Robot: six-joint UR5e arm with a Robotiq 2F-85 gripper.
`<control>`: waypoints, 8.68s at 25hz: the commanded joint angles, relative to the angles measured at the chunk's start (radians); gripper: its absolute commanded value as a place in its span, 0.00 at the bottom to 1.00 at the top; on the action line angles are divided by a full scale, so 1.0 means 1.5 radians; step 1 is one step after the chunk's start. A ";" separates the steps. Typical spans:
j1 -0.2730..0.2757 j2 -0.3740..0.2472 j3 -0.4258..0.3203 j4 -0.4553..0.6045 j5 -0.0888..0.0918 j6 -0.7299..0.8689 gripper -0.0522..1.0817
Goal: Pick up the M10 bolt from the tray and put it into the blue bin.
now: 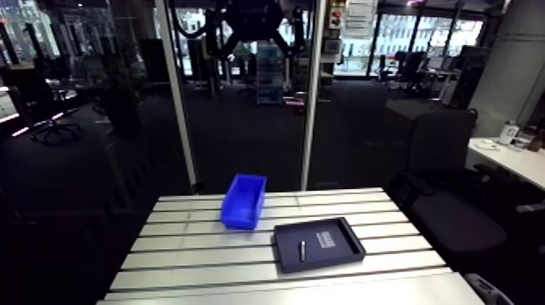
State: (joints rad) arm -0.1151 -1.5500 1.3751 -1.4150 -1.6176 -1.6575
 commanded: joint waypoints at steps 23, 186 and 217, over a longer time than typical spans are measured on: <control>0.002 0.005 0.010 -0.001 0.007 0.016 0.05; -0.154 0.216 0.431 -0.531 0.003 -0.093 0.66; -0.154 0.216 0.430 -0.531 0.003 -0.094 0.77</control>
State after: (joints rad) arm -0.3467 -1.2233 2.0179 -2.2110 -1.6130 -1.7975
